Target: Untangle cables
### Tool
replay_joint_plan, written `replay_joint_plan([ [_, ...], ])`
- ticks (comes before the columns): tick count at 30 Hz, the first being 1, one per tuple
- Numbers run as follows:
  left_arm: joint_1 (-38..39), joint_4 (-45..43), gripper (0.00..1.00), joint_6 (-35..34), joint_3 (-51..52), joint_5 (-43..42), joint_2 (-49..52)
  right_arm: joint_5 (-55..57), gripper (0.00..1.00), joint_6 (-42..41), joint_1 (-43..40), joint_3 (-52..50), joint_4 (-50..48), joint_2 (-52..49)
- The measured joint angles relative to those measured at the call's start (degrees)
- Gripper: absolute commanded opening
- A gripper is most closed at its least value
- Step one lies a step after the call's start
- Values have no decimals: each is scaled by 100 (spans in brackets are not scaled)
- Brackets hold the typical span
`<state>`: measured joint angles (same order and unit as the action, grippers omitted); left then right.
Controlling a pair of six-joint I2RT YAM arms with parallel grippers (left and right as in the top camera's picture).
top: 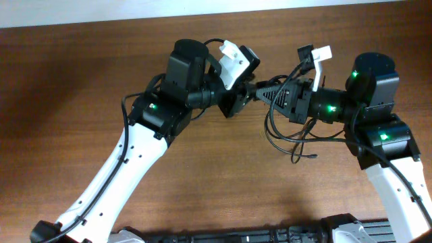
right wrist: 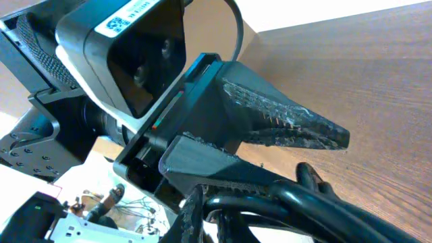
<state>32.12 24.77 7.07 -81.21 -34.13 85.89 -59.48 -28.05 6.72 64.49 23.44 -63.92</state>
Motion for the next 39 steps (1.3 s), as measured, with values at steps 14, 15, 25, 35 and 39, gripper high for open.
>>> replay_joint_plan([
  [14,201,-157,0,-11,0,356,2,111,14,-2,-15,0,-37,0],
  [15,210,-153,0,-105,0,496,2,146,17,2,-15,0,-26,-2],
  [25,216,-142,0,-518,0,1169,72,807,57,81,-15,2,420,0],
  [35,214,-125,0,-33,0,63,72,1467,47,103,-15,2,575,0],
  [39,210,-72,0,90,0,-42,76,1497,42,101,-15,2,605,0],
])
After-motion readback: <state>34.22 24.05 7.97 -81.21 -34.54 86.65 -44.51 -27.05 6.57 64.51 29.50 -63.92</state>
